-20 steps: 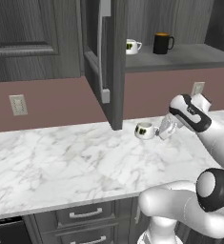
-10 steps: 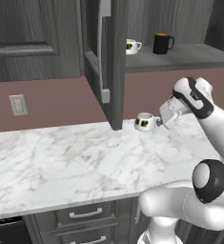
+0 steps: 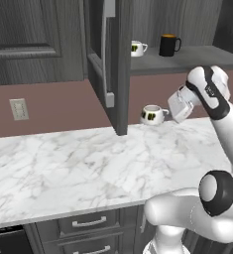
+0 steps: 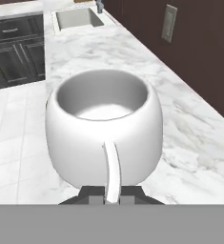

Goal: Pick the mug on the counter and place it in the cabinet with the handle facing the right, like the mugs already inside.

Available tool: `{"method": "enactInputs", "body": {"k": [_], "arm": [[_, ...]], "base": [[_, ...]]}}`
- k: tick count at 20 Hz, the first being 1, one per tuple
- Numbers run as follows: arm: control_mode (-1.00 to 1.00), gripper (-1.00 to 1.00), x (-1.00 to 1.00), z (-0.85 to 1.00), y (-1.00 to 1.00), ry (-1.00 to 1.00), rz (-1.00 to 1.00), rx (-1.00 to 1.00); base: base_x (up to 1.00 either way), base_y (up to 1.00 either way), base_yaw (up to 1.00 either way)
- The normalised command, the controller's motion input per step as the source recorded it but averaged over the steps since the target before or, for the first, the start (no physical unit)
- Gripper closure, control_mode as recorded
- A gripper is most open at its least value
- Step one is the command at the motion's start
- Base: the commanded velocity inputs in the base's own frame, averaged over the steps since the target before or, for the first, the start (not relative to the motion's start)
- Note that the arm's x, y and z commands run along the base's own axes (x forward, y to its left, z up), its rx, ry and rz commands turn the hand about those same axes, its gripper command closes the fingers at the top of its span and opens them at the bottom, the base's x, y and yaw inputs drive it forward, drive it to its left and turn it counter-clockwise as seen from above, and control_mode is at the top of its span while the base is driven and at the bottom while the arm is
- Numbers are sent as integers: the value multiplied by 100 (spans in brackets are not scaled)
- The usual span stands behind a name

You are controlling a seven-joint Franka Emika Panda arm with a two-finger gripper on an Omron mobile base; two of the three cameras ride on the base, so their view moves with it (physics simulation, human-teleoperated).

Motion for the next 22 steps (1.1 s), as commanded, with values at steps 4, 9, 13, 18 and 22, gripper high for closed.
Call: {"method": "enactInputs", "body": {"k": [4,9,13,18,22], "arm": [[-100,100,-16,66,12,-3,1,-1],[-100,100,-11,60,7,-1,3,-1],[-100,100,-13,54,0,-7,4,-4],[-100,100,5,31,0,-5,11,-6],[-100,100,15,15,0,-20,12,-4]], "base": [[0,0,0],[0,0,0],[0,0,0],[0,0,0],[0,0,0]]}}
